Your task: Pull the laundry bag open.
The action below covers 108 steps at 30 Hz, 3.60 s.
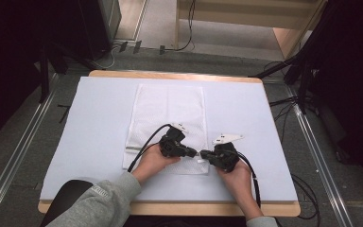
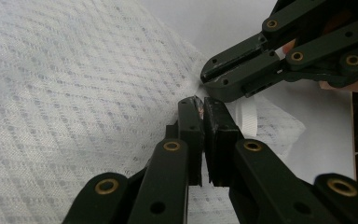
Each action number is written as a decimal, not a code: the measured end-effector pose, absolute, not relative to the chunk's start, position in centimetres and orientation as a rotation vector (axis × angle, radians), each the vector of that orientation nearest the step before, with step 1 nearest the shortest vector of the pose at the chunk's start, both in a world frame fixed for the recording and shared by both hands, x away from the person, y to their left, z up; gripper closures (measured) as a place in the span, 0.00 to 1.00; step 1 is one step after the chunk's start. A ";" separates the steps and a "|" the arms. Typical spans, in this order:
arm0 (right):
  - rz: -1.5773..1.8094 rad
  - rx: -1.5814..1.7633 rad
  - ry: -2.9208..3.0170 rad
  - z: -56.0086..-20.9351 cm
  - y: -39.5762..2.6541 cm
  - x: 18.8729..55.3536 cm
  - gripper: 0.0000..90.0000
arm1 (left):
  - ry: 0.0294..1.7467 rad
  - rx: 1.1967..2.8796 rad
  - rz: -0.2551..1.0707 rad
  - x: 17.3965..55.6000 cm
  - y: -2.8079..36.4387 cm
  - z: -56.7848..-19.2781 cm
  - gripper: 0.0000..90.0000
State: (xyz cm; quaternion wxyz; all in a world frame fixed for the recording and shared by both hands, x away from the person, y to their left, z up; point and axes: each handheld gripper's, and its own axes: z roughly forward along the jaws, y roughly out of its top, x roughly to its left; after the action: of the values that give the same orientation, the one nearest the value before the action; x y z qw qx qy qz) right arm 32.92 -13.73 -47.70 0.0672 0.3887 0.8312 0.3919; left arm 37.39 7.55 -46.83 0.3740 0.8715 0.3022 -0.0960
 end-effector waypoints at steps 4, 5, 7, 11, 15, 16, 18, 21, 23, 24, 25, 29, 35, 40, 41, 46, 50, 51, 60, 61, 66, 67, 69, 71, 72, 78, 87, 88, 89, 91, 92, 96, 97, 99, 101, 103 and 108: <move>1.183 1.167 2.505 -47.7 -13.7 32.9 0.99 | 0.772 2.232 -0.259 37.5 7.7 -46.8 0.98; 1.184 1.167 2.505 -47.7 -13.7 32.9 0.99 | 0.774 2.233 -0.260 37.5 7.7 -46.8 0.98; 1.183 1.159 2.504 -47.7 -13.8 32.9 0.99 | 0.783 2.234 -0.271 37.6 7.8 -46.7 0.98; 1.183 1.147 2.504 -47.8 -13.7 32.9 0.99 | 0.785 2.239 -0.279 37.6 7.8 -46.7 0.98; 1.190 1.141 2.504 -47.8 -13.7 32.9 0.99 | 0.798 2.235 -0.301 37.8 8.1 -46.6 0.98; 1.191 1.140 2.504 -47.8 -13.7 32.9 0.99 | 0.795 2.234 -0.303 37.8 8.1 -46.6 0.98; 1.196 1.137 2.503 -47.8 -13.8 32.9 0.99 | 0.794 2.237 -0.312 37.7 8.1 -46.6 0.98; 1.200 1.133 2.504 -47.9 -13.8 32.9 1.00 | 0.797 2.247 -0.315 37.8 8.2 -46.6 0.98; 1.202 1.130 2.501 -47.9 -13.8 32.8 1.00 | 0.802 2.242 -0.321 37.8 8.3 -46.6 0.98; 1.197 1.128 2.501 -47.9 -13.8 32.8 1.00 | 0.806 2.240 -0.322 37.9 8.3 -46.6 0.98; 1.192 1.127 2.502 -47.9 -13.7 32.8 1.00 | 0.817 2.238 -0.320 37.9 8.3 -46.6 0.98; 1.166 1.118 2.502 -47.8 -13.6 32.7 1.00 | 0.819 2.237 -0.327 38.0 8.6 -46.6 0.98; 1.165 1.102 2.509 -47.8 -13.6 32.8 1.00 | 0.826 2.239 -0.337 38.2 9.1 -46.4 0.98; 1.169 1.103 2.519 -47.8 -13.8 33.0 1.00 | 0.831 2.239 -0.342 38.2 9.6 -46.3 0.98; 1.173 1.112 2.521 -47.8 -13.8 33.0 1.00 | 0.832 2.236 -0.352 38.2 9.6 -46.3 0.98; 1.184 1.121 2.531 -47.8 -13.9 33.1 1.00 | 0.847 2.233 -0.352 38.3 10.3 -46.2 0.98; 1.182 1.109 2.539 -47.8 -13.9 33.2 1.00 | 0.853 2.229 -0.351 38.3 10.7 -46.1 0.98; 1.182 1.107 2.538 -47.8 -13.9 33.3 1.00 | 0.852 2.232 -0.348 38.3 10.8 -46.1 0.98; 1.183 1.116 2.546 -47.8 -14.0 33.3 1.00 | 0.872 2.220 -0.347 38.3 11.6 -45.8 0.98; 1.187 1.119 2.545 -47.8 -14.0 33.3 1.00 | 0.871 2.221 -0.342 38.3 11.7 -45.8 0.98; 1.184 1.115 2.546 -47.8 -14.0 33.3 1.00 | 0.870 2.229 -0.338 38.3 12.0 -45.6 0.98; 1.185 1.115 2.547 -47.8 -14.0 33.3 1.00 | 0.870 2.228 -0.344 38.3 12.1 -45.6 0.98; 1.183 1.109 2.546 -47.8 -14.0 33.3 1.00 | 0.873 2.229 -0.343 38.3 12.2 -45.6 0.98; 1.184 1.109 2.545 -47.8 -14.0 33.3 1.00 | 0.878 2.224 -0.338 38.3 12.4 -45.5 0.98; 1.185 1.111 2.545 -47.8 -14.0 33.3 1.00 | 0.877 2.223 -0.336 38.3 12.6 -45.4 0.98; 1.182 1.105 2.543 -47.8 -13.9 33.3 1.00 | 0.875 2.230 -0.344 38.1 12.6 -45.5 0.98; 1.183 1.102 2.540 -47.8 -13.9 33.3 1.00 | 0.886 2.235 -0.348 38.1 12.6 -45.6 0.98; 1.183 1.100 2.539 -47.8 -13.9 33.3 1.00 | 0.876 2.240 -0.335 37.9 12.5 -45.5 0.98; 1.176 1.107 2.541 -47.7 -13.9 33.3 1.00 | 0.866 2.240 -0.326 37.7 12.4 -45.4 0.98; 1.163 1.119 2.546 -47.6 -13.8 33.3 1.00 | 0.863 2.239 -0.319 37.5 12.3 -45.3 0.98; 1.165 1.140 2.546 -47.5 -13.8 33.4 1.00 | 0.863 2.239 -0.314 37.5 12.3 -45.3 0.98; 1.160 1.134 2.554 -47.4 -13.6 33.6 1.00 | 0.877 2.239 -0.322 37.7 12.2 -45.6 0.98; 1.165 1.144 2.547 -47.4 -13.5 33.6 1.00 | 0.880 2.240 -0.319 37.7 12.2 -45.7 0.98; 1.179 1.141 2.537 -47.4 -13.3 33.8 1.00 | 0.882 2.242 -0.322 37.8 12.1 -45.9 0.98; 1.180 1.134 2.527 -47.4 -13.1 34.0 1.00 | 0.890 2.242 -0.324 37.8 12.1 -46.0 0.97; 1.183 1.130 2.526 -47.5 -13.1 34.0 1.00 | 0.892 2.239 -0.329 37.9 12.2 -46.1 0.97; 1.152 1.063 2.518 -47.6 -12.9 33.9 1.00 | 0.894 2.242 -0.339 38.0 12.3 -46.1 0.98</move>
State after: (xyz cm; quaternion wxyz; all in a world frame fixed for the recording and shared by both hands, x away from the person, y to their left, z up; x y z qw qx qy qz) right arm 33.87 -12.91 -47.56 0.0879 0.3570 0.8457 0.3868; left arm 37.98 12.28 -46.06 0.3449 0.8634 0.3442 -0.1307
